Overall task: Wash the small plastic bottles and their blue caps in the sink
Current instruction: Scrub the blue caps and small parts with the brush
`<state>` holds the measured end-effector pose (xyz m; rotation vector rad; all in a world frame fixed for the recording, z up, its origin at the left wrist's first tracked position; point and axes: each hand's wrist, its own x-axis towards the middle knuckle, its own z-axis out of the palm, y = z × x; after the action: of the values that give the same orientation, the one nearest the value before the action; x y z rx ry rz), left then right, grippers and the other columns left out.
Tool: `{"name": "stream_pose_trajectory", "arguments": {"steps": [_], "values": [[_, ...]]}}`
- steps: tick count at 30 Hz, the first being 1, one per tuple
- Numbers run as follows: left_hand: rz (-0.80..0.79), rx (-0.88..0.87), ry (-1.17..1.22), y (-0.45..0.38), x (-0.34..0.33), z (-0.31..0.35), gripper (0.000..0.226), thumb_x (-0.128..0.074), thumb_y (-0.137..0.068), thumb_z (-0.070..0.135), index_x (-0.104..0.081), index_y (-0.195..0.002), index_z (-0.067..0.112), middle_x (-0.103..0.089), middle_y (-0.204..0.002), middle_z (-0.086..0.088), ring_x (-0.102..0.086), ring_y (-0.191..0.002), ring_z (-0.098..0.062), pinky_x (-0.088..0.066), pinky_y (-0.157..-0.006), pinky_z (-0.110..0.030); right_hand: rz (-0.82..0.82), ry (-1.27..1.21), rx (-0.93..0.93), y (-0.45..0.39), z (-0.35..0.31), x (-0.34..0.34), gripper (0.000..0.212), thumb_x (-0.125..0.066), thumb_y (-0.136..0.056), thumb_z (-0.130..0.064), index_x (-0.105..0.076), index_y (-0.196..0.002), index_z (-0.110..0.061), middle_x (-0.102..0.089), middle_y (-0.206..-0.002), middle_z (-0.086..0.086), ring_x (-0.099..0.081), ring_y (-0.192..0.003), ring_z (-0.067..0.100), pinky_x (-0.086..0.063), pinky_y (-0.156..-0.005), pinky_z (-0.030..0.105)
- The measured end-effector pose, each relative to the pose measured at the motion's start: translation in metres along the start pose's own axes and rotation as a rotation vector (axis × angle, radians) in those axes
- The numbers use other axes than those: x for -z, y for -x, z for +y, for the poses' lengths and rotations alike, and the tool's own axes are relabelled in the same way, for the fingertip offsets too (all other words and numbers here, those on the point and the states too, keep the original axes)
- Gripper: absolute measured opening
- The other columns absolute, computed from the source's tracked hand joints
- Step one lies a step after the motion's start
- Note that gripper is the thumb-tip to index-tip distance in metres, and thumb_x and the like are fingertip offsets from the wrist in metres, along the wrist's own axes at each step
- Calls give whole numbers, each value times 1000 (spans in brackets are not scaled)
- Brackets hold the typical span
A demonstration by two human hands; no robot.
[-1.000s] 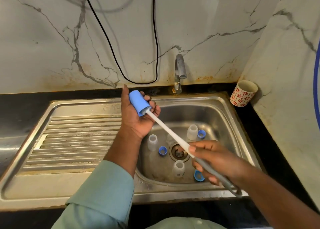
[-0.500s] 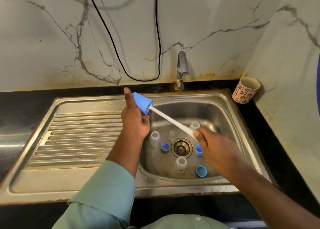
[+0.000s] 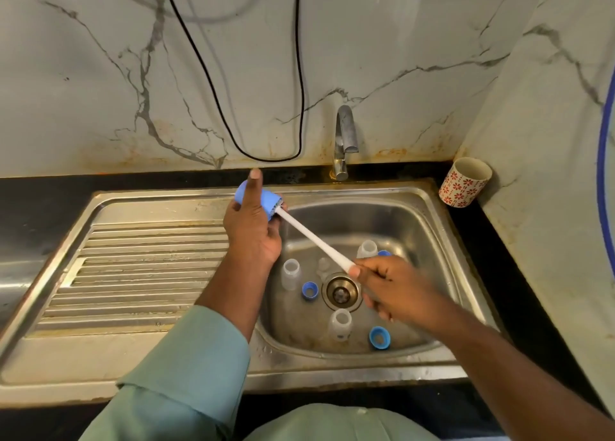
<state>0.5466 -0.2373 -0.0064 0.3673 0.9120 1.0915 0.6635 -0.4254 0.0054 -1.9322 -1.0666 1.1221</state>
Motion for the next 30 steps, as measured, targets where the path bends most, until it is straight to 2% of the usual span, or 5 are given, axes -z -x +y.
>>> {"name": "stream_pose_trajectory", "arguments": {"steps": [6, 9, 15, 26, 30], "values": [[140, -7, 126, -23, 4, 23, 46, -77, -84, 34, -57, -120, 12, -62, -108, -9, -66, -86, -20, -59, -64, -29, -30, -164, -27, 19, 4, 11, 21, -52, -100, -25, -67, -96, -11, -57, -63, 7, -45, -46, 17, -37, -42, 26], [-13, 44, -169, -12, -8, 4, 41, -63, -90, 54, -60, -106, 16, -62, -97, -5, -61, -81, -17, -51, -68, -28, 51, -97, 3, 11, -4, 9, 17, -50, -100, -25, -65, -96, -16, -58, -64, 4, -49, -49, 19, -44, -47, 31], [15, -13, -139, -5, -16, 10, 82, -71, -65, 59, -50, -132, 16, -63, -112, -9, -65, -96, -24, -60, -80, -37, -11, -57, 12, 12, -14, -5, 27, -45, -102, -31, -61, -105, -10, -48, -60, 3, -42, -40, 12, -36, -41, 27], [-20, -24, -154, 9, -30, 2, 34, -75, -84, 32, -62, -108, 12, -65, -98, -8, -65, -82, -19, -55, -60, -28, 92, -88, -30, -6, -26, -9, 24, -40, -102, -37, -56, -99, -19, -46, -61, 2, -36, -39, 7, -36, -38, 24], [48, 24, -81, 1, -31, 18, 31, -71, -88, 41, -60, -102, 16, -64, -104, -11, -65, -89, -25, -60, -80, -38, 28, 3, 11, 3, -19, -16, 23, -41, -102, -37, -52, -88, -22, -43, -55, -5, -37, -42, 8, -39, -42, 28]]}}
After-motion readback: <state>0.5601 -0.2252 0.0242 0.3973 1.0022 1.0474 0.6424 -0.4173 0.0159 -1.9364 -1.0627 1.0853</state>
